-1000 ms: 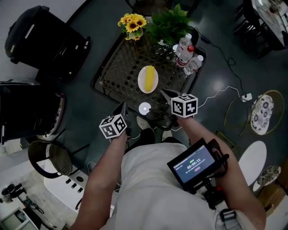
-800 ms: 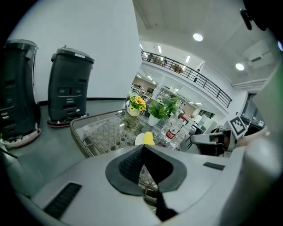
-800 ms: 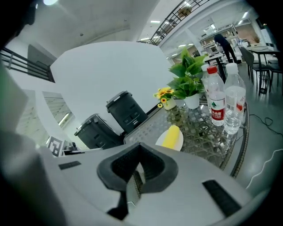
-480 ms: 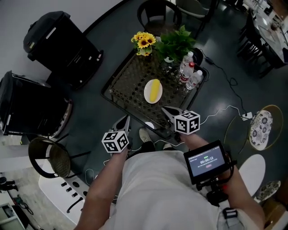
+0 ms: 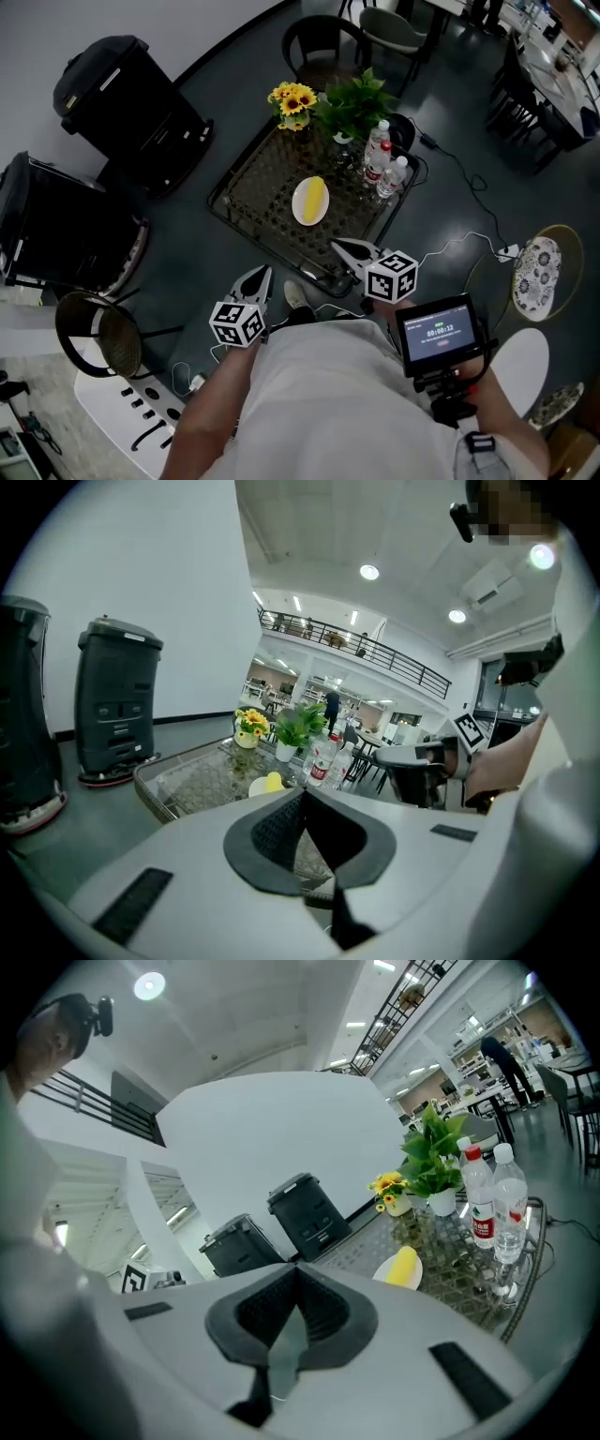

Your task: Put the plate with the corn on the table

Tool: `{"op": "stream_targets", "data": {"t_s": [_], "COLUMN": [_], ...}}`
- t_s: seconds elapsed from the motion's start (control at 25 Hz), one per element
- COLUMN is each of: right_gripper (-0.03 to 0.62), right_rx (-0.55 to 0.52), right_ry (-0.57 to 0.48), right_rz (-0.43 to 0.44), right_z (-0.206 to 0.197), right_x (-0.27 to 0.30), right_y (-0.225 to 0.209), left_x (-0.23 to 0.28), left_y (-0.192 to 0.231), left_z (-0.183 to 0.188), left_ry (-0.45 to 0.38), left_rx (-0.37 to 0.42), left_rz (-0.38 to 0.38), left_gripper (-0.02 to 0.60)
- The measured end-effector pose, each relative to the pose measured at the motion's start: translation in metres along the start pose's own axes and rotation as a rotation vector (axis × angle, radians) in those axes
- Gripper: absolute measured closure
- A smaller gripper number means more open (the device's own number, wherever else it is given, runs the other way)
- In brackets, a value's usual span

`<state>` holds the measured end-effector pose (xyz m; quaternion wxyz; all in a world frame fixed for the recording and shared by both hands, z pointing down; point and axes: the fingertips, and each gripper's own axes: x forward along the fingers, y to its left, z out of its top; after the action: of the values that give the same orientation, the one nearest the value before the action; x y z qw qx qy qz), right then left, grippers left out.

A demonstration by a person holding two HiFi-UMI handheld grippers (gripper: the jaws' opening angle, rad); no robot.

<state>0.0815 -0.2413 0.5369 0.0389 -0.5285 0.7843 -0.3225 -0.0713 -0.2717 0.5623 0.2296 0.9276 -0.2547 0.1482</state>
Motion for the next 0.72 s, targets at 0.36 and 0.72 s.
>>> {"op": "stream_targets", "data": {"t_s": [0.36, 0.72], "right_gripper": [0.588, 0.588], "right_rx": [0.04, 0.039], "right_ry": [-0.025, -0.055], "right_rz": [-0.007, -0.02], "right_z": [-0.009, 0.003], "right_x": [-0.019, -0.013], "right_y": [-0.007, -0.018], "left_x": [0.008, 0.026], "left_y": [-0.024, -0.025], "left_z": [-0.002, 0.007], "left_ry": [-0.007, -0.004], "left_rx": [0.0, 0.026], "left_rz": [-0.026, -0.037], "left_gripper": [0.574, 0.574]}}
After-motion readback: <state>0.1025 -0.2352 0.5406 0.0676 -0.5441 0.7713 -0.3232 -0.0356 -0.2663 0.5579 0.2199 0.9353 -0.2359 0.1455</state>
